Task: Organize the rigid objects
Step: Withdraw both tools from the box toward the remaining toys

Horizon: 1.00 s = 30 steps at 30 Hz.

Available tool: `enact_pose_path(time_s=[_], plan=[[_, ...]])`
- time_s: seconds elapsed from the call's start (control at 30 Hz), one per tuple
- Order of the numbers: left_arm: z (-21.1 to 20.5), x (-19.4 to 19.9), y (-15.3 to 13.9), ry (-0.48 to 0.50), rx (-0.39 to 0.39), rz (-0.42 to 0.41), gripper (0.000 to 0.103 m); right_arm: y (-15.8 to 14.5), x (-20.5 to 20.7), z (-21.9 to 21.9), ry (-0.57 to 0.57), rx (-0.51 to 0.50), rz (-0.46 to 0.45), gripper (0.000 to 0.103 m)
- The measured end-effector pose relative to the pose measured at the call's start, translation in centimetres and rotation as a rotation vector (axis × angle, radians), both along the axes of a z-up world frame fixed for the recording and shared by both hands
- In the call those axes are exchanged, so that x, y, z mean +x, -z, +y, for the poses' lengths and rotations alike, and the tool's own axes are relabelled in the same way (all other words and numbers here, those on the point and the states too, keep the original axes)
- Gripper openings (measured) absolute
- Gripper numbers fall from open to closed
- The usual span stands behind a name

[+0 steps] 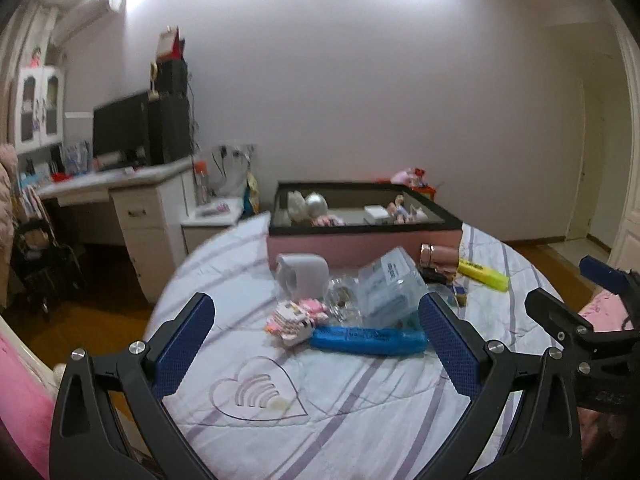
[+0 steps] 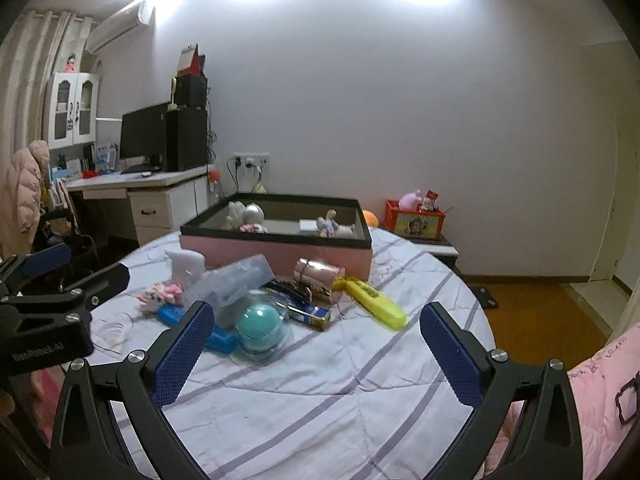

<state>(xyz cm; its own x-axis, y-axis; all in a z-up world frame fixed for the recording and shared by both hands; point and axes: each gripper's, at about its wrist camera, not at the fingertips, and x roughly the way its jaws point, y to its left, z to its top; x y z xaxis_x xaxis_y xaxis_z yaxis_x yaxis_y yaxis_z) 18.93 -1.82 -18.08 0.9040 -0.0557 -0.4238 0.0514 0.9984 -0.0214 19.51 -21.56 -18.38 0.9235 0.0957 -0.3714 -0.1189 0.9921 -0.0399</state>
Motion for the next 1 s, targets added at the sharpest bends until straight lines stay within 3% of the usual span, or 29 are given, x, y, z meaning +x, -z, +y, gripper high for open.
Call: enact_pose_path(time_s=[0.23, 0.4, 0.83, 1.0], plan=[[-1.6, 3.5, 1.4, 0.034, 0.007, 0.095, 0.103, 1.6, 2.4, -1.3, 0.035, 0.025, 0.066, 0.103], [-3.6, 6.0, 2.1, 0.094, -0.066, 0.169, 0.103, 2.2, 3.7, -2.4, 0.053, 0.033, 0.084, 0.103], [-5.9, 10.0, 3.6, 0.057, -0.099, 0.305, 0.103, 3.7, 6.5, -5.3, 0.064, 0.076, 0.140, 0.103], [-6.0, 10.5, 3.5, 0.048, -0.123, 0.304, 0.099, 4.1, 7.0, -5.7, 0.053, 0.106, 0.158, 0.103]])
